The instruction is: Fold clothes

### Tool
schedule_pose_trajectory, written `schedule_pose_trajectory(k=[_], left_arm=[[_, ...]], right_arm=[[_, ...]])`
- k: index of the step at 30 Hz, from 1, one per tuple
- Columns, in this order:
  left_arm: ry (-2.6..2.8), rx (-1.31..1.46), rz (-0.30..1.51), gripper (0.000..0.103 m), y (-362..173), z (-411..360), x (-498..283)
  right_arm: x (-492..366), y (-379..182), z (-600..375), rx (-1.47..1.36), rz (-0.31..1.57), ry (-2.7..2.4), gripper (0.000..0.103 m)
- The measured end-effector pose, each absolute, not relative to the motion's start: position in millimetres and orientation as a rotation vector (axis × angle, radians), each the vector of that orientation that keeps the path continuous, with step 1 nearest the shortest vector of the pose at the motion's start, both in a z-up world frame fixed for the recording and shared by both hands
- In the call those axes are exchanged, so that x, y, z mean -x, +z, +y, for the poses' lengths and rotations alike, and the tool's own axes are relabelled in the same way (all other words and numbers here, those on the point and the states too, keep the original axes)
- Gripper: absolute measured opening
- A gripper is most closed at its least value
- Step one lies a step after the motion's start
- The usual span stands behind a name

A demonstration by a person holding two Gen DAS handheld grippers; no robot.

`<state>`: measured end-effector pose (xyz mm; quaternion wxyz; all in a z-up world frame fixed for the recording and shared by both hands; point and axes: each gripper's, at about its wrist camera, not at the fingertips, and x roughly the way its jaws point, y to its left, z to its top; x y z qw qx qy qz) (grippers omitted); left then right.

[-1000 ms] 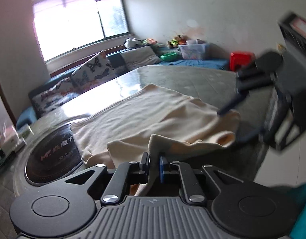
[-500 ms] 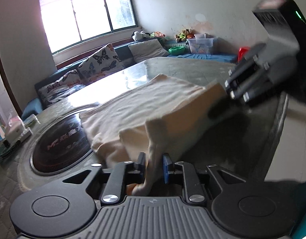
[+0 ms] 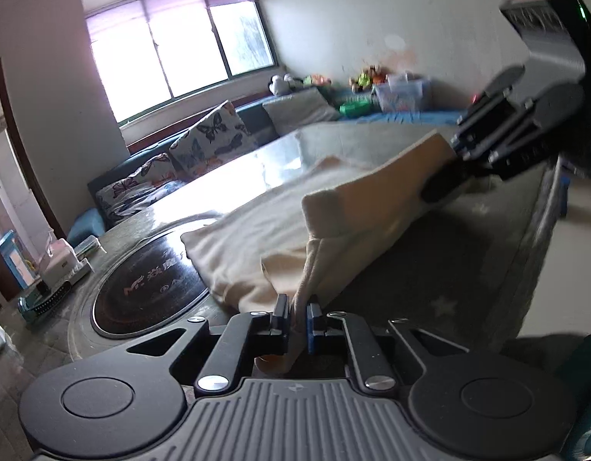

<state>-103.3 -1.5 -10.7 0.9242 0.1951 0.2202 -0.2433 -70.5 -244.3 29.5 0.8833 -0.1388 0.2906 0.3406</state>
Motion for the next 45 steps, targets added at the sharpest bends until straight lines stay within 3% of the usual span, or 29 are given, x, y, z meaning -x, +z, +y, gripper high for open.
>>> schedule_pose_trajectory(k=[7, 12, 23, 30, 36, 40, 45], left_arm=[[-0.560, -0.380, 0.445, 0.009, 14.6, 10.9, 148.3], [-0.534, -0.359, 0.427, 0.009, 19.2, 5.9, 136.6], [-0.384, -0.319, 0.453, 0.010, 28.6, -24.8, 18.5], [-0.288, -0.356, 0.551, 0.012, -3.1, -49.4, -62.5], [-0.240, -0.352, 0.612, 0.020, -28.8, -54.4, -93.3], [-0.199, -0.322, 0.617, 0.029, -28.1, -44.0, -96.3], [-0.178, -0.292, 0.619, 0.031, -26.3, -32.7, -90.7]], right_arm=[[119.3, 59.6, -253.8, 0.322, 0.631, 0.807, 0.009], [120.4, 70.3, -256.0, 0.285, 0.662, 0.810, 0.009], [29.8, 81.9, -259.0, 0.261, 0.656, 0.719, 0.009], [-52.8, 58.1, -252.5, 0.234, 0.726, 0.628, 0.010], [-84.4, 12.7, -260.7, 0.125, 0.739, 0.491, 0.023], [-75.6, 8.5, -279.4, 0.074, 0.677, 0.402, 0.025], [-60.8, 10.3, -308.2, -0.009, 0.669, 0.348, 0.028]])
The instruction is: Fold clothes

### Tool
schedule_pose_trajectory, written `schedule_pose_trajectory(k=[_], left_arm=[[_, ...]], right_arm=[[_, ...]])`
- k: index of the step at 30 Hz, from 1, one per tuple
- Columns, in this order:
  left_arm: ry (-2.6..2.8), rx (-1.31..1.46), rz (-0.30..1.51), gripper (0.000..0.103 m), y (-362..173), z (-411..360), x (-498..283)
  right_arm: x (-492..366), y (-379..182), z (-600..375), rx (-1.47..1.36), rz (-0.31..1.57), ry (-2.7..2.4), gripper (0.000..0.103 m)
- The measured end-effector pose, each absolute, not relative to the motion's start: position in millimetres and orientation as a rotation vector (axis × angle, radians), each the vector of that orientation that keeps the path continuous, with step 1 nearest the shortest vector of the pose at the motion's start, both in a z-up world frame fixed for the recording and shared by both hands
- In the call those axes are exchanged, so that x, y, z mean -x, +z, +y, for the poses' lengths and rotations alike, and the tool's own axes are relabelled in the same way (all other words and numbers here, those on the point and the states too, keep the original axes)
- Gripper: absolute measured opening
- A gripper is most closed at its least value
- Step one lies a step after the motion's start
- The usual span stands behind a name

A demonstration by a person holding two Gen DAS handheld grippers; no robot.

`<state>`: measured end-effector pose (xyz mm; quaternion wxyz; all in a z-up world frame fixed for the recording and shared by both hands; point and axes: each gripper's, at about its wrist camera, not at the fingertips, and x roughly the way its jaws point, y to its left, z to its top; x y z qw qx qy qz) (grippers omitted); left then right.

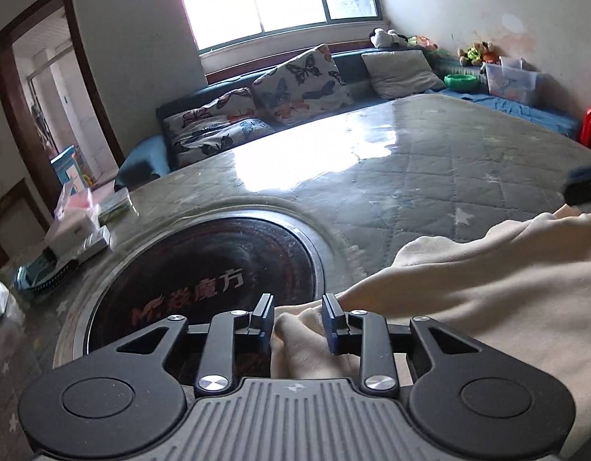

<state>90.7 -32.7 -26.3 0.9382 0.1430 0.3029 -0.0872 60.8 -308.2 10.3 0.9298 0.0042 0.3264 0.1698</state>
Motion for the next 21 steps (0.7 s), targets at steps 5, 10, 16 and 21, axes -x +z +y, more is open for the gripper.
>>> schedule_pose_trajectory(k=[5, 10, 16, 21], left_arm=[[-0.190, -0.310, 0.605, 0.031, -23.3, -38.4, -81.4], [-0.174, -0.322, 0.605, 0.030, -26.8, -40.5, -83.5], [-0.155, -0.317, 0.612, 0.030, -29.1, -35.4, -82.9], [-0.156, -0.308, 0.609, 0.030, -28.8, -33.3, -79.8]], right_arm=[[-38.7, -0.3, -328.9, -0.098, 0.695, 0.362, 0.029], [-38.0, -8.3, -328.4, -0.118, 0.711, 0.350, 0.029], [-43.6, -14.5, -320.3, -0.122, 0.705, 0.310, 0.031], [-44.1, -17.9, -317.6, -0.101, 0.696, 0.301, 0.033]])
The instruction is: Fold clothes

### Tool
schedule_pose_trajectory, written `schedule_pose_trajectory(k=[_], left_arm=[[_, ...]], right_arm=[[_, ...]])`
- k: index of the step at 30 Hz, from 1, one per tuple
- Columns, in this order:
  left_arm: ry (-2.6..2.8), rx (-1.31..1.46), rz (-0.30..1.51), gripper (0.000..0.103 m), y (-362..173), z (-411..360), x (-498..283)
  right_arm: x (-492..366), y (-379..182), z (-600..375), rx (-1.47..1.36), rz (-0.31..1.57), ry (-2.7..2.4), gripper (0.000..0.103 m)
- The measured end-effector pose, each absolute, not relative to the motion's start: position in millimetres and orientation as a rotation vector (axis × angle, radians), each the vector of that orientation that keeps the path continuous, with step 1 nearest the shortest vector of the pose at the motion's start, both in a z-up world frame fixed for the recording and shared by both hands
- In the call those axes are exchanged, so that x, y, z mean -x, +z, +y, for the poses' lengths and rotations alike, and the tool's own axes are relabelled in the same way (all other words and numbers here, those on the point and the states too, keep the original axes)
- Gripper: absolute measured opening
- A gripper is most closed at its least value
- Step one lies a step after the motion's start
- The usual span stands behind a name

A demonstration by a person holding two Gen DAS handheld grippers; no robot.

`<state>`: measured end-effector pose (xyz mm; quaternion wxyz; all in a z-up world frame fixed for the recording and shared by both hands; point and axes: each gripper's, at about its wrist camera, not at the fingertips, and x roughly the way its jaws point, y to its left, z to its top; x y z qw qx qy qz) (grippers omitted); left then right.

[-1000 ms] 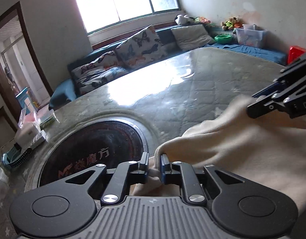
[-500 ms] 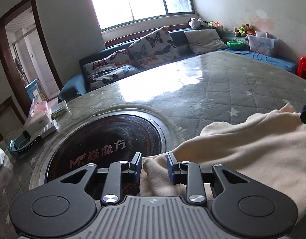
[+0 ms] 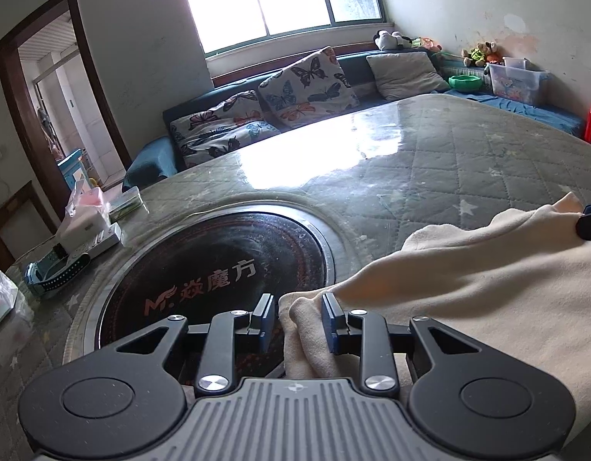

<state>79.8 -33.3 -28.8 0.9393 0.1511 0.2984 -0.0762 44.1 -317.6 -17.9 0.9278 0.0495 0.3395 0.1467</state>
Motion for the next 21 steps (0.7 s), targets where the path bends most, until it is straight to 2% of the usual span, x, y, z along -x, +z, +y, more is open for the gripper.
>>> schedule_pose_trajectory(k=[5, 6, 7, 8, 13, 15, 17, 21], left_arm=[[-0.155, -0.312, 0.610, 0.030, -30.0, -33.4, -80.0], [-0.153, -0.313, 0.611, 0.030, -30.3, -33.2, -80.3], [-0.152, -0.314, 0.612, 0.030, -30.5, -33.0, -80.9], [-0.150, -0.314, 0.614, 0.031, -30.8, -32.8, -81.4], [-0.142, -0.310, 0.618, 0.031, -32.3, -30.9, -82.9], [-0.139, -0.306, 0.620, 0.031, -32.1, -30.3, -82.8], [-0.133, -0.303, 0.618, 0.039, -30.3, -28.6, -80.8], [-0.150, -0.279, 0.609, 0.050, -21.9, -26.3, -72.9]], right_arm=[[-47.6, -20.3, -314.6, -0.090, 0.704, 0.311, 0.035], [-47.5, -20.5, -313.9, -0.086, 0.704, 0.315, 0.031], [-47.3, -20.5, -313.1, -0.084, 0.705, 0.319, 0.013], [-47.1, -19.1, -312.3, -0.087, 0.707, 0.325, 0.008], [-43.4, -4.1, -300.7, 0.029, 0.619, 0.293, 0.008], [-54.5, -14.4, -302.8, 0.002, 0.672, 0.278, 0.010], [-59.0, -19.4, -305.2, -0.013, 0.687, 0.272, 0.015], [-53.9, -6.8, -306.6, -0.037, 0.650, 0.255, 0.017]])
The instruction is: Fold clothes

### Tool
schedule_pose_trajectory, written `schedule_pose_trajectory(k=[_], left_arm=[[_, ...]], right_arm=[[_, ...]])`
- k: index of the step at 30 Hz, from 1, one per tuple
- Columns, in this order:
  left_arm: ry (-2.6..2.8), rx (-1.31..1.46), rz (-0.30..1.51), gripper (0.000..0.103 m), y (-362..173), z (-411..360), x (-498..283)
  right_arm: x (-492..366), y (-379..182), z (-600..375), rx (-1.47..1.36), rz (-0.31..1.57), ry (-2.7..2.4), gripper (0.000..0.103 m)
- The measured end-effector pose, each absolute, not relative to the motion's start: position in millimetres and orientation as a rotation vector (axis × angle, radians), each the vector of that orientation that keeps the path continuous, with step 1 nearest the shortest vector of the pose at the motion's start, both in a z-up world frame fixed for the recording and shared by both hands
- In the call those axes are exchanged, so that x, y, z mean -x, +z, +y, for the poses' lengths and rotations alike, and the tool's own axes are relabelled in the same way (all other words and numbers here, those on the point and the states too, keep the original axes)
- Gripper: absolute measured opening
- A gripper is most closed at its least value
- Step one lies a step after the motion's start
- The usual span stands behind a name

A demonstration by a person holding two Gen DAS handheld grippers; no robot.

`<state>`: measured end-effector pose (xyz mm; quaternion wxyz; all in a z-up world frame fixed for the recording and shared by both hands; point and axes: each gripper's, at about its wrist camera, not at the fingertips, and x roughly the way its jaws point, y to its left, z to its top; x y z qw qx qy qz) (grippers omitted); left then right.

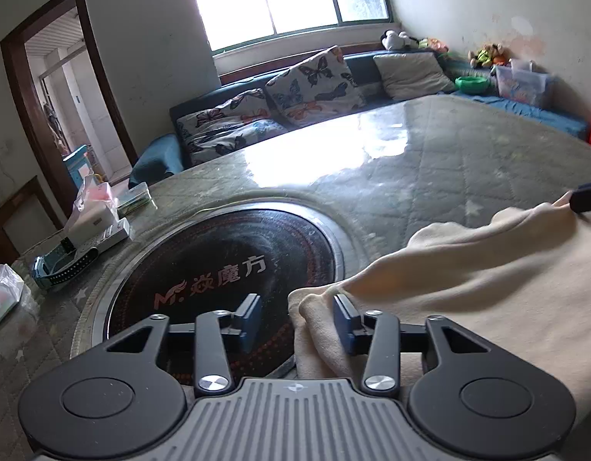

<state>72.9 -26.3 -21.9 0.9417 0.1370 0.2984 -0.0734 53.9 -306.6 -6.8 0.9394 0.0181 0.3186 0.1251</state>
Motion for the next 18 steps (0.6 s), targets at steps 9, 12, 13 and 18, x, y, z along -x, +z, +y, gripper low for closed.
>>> schedule_pose_trajectory(k=[9, 12, 13, 18], left_arm=[[-0.211, -0.243, 0.609, 0.086, -19.5, -35.9, -55.5], [-0.206, -0.235, 0.611, 0.094, -22.3, -30.8, -52.8], [-0.204, -0.228, 0.613, 0.096, -22.7, -28.7, -51.7], [-0.191, -0.189, 0.609, 0.103, -21.7, -18.0, -43.1]], right_arm=[[-69.9, -7.7, -277.4, -0.065, 0.715, 0.382, 0.017], [-82.3, -13.8, -272.7, -0.074, 0.743, 0.363, 0.017], [-83.7, -13.0, -272.4, -0.071, 0.745, 0.362, 0.017], [-79.5, 0.2, -262.1, -0.032, 0.724, 0.392, 0.017]])
